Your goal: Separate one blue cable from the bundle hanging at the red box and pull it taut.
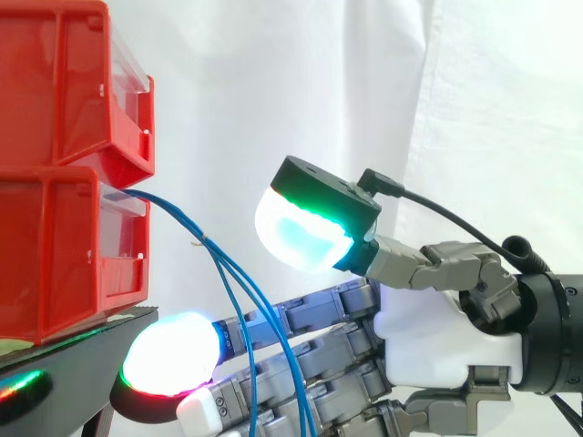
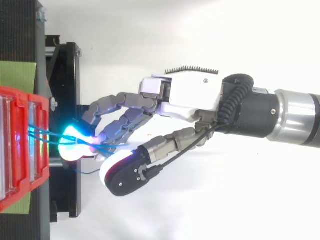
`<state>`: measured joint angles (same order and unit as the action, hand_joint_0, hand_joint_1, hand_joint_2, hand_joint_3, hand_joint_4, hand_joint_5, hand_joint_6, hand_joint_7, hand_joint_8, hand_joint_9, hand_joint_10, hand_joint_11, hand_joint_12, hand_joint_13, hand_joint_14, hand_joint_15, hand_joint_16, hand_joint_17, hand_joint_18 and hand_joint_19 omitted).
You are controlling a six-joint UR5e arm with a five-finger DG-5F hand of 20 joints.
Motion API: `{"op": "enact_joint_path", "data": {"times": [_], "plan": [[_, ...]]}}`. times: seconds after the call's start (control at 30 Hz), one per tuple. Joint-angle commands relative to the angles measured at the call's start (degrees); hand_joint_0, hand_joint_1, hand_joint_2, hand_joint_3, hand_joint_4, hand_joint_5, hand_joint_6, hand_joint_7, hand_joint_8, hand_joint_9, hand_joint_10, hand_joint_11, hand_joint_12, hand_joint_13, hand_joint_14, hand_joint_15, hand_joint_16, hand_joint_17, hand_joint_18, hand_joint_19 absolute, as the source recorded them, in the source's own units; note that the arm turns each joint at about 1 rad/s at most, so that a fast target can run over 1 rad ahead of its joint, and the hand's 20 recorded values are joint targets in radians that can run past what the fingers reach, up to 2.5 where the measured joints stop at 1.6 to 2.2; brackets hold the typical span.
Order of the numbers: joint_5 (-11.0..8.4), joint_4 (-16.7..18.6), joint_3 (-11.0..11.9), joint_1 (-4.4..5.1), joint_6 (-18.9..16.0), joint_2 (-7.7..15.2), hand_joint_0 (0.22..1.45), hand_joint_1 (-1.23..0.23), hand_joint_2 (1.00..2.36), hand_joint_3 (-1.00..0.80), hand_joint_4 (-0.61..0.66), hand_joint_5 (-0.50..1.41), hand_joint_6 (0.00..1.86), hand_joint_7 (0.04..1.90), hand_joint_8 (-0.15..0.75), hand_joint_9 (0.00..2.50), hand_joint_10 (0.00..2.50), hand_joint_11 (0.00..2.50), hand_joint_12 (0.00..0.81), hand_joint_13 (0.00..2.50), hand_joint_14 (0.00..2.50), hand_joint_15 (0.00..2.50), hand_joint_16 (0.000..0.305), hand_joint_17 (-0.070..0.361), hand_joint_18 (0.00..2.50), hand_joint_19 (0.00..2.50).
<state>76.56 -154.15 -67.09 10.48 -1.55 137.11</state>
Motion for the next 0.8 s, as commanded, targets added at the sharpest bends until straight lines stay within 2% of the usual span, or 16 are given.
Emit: {"op": "enact_joint_path", "data": {"times": [0.0,0.33,0.43,0.77], "plan": [[0.52,-0.4,0.5,-0.28,0.0,0.0,0.6,-0.63,1.0,-0.5,0.37,-0.18,0.5,0.75,0.375,0.75,0.0,0.14,0.377,0.79,0.01,0.29,0.044,0.098,0.71,0.39],[1.58,-1.4,0.4,-0.46,1.6,-2.7,0.63,-0.63,1.0,-0.47,0.4,-0.15,0.5,0.86,0.38,0.81,0.01,0.2,0.375,0.82,0.01,0.3,0.044,0.098,0.73,0.4],[1.58,-3.3,0.4,-0.55,2.5,-4.0,0.64,-0.62,1.0,-0.46,0.4,-0.15,0.5,0.87,0.381,0.82,0.01,0.2,0.374,0.82,0.01,0.3,0.044,0.098,0.73,0.4],[1.58,-4.3,0.4,-0.99,2.3,-4.1,0.64,-0.62,1.0,-0.46,0.4,-0.15,0.5,0.87,0.384,0.83,0.01,0.22,0.376,0.83,0.01,0.31,0.044,0.098,0.74,0.39]]}}
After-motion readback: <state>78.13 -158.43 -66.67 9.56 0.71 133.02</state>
